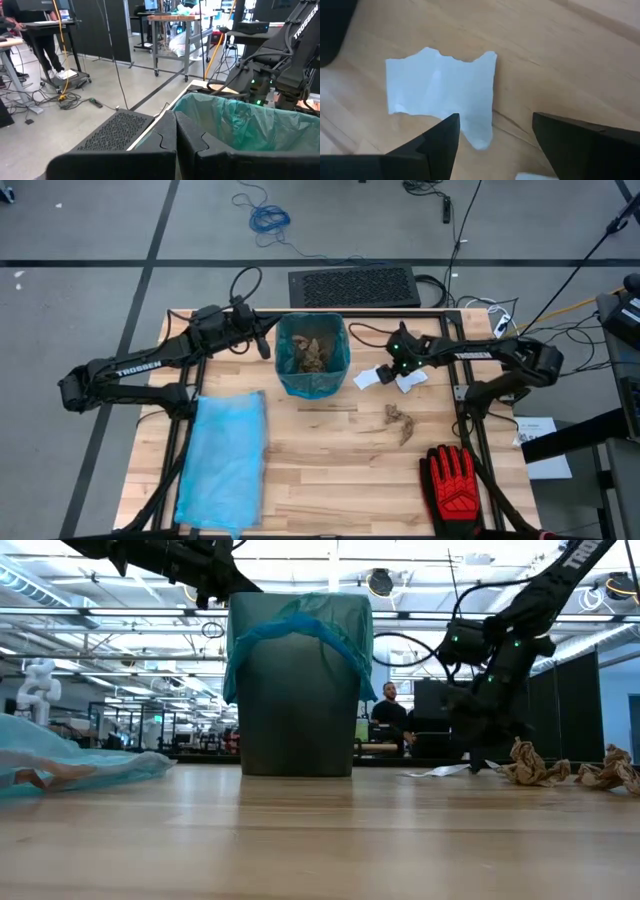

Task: Place trash/remove bag and relplace
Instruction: Put the white paper into the black trash bin

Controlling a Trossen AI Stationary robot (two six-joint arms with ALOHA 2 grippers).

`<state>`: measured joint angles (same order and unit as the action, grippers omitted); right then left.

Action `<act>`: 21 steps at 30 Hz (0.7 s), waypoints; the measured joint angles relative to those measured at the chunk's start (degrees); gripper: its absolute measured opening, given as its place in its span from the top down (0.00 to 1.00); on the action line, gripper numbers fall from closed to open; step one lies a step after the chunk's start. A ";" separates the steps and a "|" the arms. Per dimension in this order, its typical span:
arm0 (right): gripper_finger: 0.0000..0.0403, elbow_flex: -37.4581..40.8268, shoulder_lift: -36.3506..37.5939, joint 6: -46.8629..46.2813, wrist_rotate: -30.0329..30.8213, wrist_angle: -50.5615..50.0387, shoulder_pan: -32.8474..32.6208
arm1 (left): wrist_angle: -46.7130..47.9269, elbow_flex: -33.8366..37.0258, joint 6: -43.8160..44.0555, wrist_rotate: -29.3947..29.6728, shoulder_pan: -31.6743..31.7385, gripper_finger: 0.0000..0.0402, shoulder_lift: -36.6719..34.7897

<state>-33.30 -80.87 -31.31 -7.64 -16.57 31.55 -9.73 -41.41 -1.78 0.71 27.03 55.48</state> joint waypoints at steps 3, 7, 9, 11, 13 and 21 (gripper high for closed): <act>0.40 -0.13 -2.17 -0.20 -1.13 1.35 -0.03 | 0.04 0.00 0.01 0.00 0.00 1.00 0.00; 0.48 -0.15 -3.17 -1.49 -0.67 3.44 -0.11 | 0.18 0.00 0.02 0.00 0.00 1.00 0.00; 0.58 -0.07 -2.96 -1.49 0.13 3.73 -0.15 | 0.27 0.00 0.02 0.00 0.01 1.00 0.00; 0.72 -0.01 -2.93 -1.21 0.59 4.59 -0.46 | 0.52 0.00 0.00 0.00 0.00 1.00 0.00; 0.89 0.02 -3.18 0.12 0.18 6.01 -1.39 | 0.70 0.00 0.00 0.00 0.00 1.00 0.00; 1.00 0.05 -1.70 0.44 -0.44 6.18 -4.84 | 1.72 0.00 0.00 0.30 0.01 1.00 0.00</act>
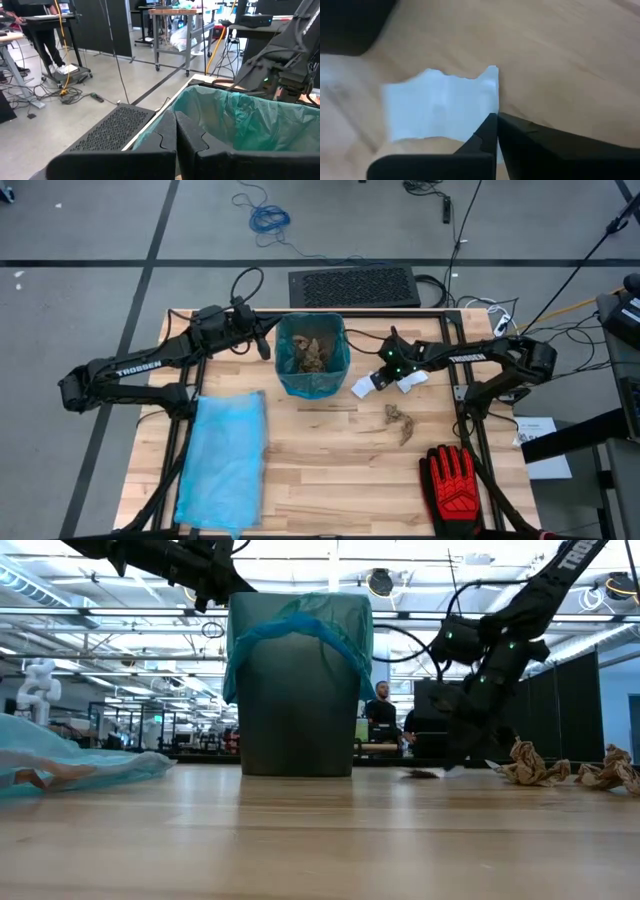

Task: Place trash/remove bag and relplace
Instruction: Put the white paper into the black trash bin

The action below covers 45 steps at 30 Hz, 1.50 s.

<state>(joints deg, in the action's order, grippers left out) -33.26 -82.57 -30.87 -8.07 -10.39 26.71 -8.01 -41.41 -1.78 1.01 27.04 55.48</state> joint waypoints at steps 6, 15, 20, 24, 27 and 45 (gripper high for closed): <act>1.00 -1.84 9.11 0.38 3.58 -2.77 -0.78 | -0.07 0.00 0.02 0.64 0.01 1.00 0.00; 1.00 -17.30 19.27 9.98 13.93 -15.94 -1.47 | -0.35 0.00 0.20 0.80 -0.01 1.00 0.00; 1.00 -27.40 19.51 16.63 17.43 -17.19 -2.30 | -0.53 0.00 0.23 1.20 -0.01 1.00 0.00; 1.00 -33.64 18.37 20.85 19.17 -16.86 -3.35 | -0.50 0.00 1.12 1.21 -0.01 1.00 0.00; 1.00 -36.44 16.63 23.37 18.52 -13.62 -4.46 | -0.50 0.00 1.12 1.23 -0.01 1.00 0.00; 0.93 -40.19 -1.81 28.57 8.02 -4.83 -9.68 | 0.21 0.00 1.40 1.26 0.01 1.00 0.00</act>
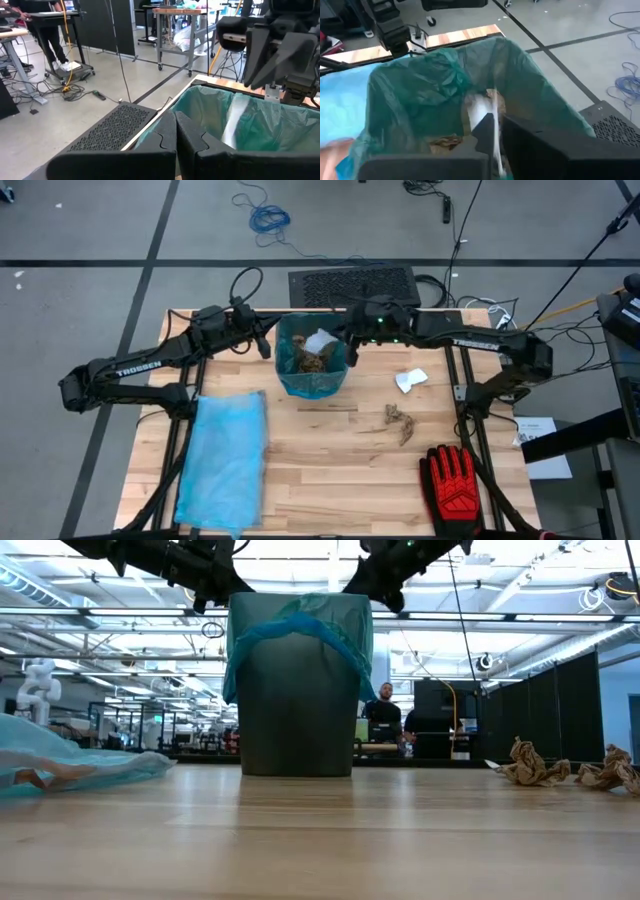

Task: Place trash/remove bag and relplace
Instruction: Put the white paper into the black trash bin

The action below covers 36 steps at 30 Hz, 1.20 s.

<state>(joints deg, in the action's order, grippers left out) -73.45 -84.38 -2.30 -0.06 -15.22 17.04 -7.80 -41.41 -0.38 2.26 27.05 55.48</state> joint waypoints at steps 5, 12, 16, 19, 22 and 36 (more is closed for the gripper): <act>0.74 -0.11 -0.45 1.19 -0.13 0.97 -0.06 | 0.79 0.00 -0.02 0.00 -0.02 1.00 0.00; 0.56 -0.14 5.07 8.60 -4.58 -4.59 -1.31 | 1.28 0.00 -0.06 0.00 -0.02 1.00 0.00; 0.64 -0.16 9.39 9.14 -4.27 -18.66 -2.53 | 1.28 0.00 -0.39 0.01 0.02 1.00 0.00; 0.71 -0.15 10.23 3.90 -1.26 -29.40 -4.15 | 1.27 0.00 -0.44 0.38 0.08 1.00 0.00; 0.72 2.57 10.01 0.00 4.13 -35.16 -7.48 | 1.26 0.00 -0.42 0.81 0.71 1.00 0.00; 0.44 30.18 9.91 -29.33 13.85 -33.00 -12.83 | 1.26 0.00 0.00 0.85 1.81 1.00 0.00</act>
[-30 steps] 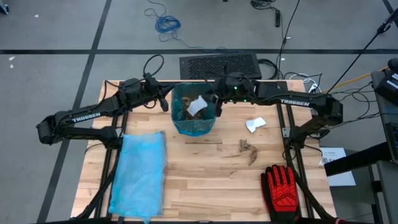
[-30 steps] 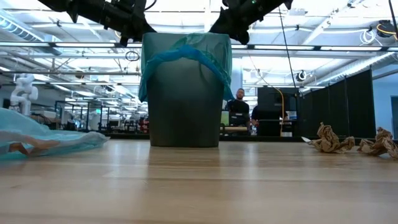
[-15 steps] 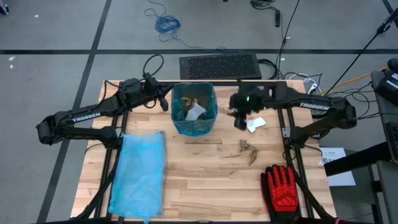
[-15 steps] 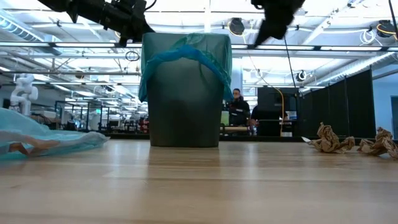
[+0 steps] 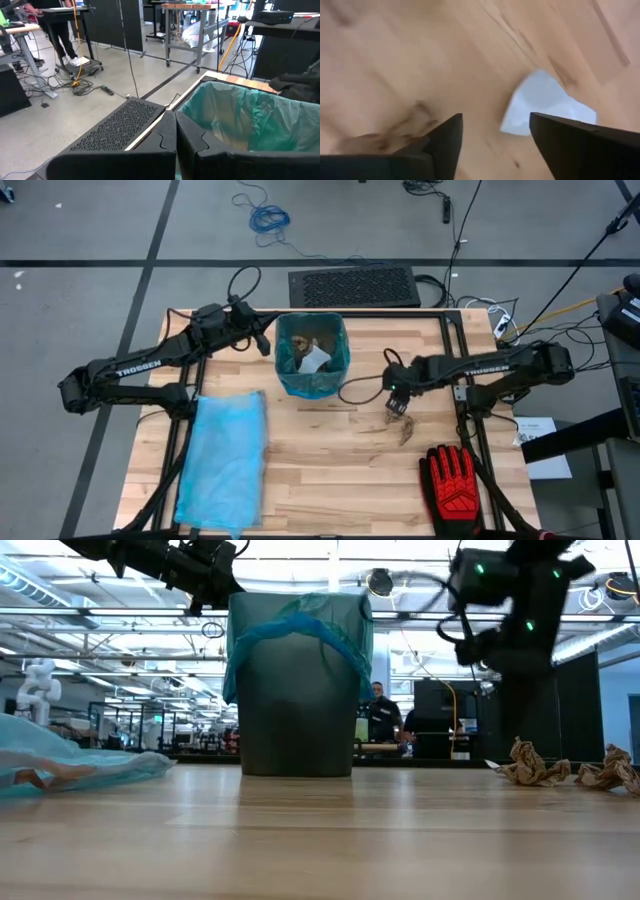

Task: Place trash/remove bag and relplace
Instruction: Put the white paper into the black trash bin

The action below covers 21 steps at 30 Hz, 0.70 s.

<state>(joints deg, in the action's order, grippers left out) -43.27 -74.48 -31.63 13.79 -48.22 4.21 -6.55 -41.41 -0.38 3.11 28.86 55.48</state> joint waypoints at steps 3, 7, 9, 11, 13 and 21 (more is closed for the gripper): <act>0.38 3.48 -0.02 -1.67 2.52 2.33 -0.23 | -0.02 0.00 0.02 0.00 0.00 1.00 -0.01; 0.36 7.12 -0.04 -1.96 3.87 6.65 -0.20 | -0.02 0.00 0.11 0.00 0.00 1.00 0.00; 0.36 8.42 -0.39 -2.32 6.00 7.76 -0.20 | -0.02 0.00 0.11 0.00 0.02 1.00 0.00; 0.38 9.39 -1.01 -2.31 7.55 7.93 -0.18 | -0.02 0.00 0.11 -0.02 0.00 1.00 -0.02; 0.39 10.18 -1.82 -2.58 9.74 7.82 -0.18 | -0.02 0.00 0.13 -0.01 0.02 1.00 0.00; 0.69 10.82 -5.21 -2.92 11.36 8.69 0.21 | 0.02 0.00 0.15 -0.02 0.02 1.00 -0.02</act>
<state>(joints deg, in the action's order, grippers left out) -32.45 -79.69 -34.54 25.15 -39.53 4.43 -6.52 -41.41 -0.23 3.09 28.88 55.46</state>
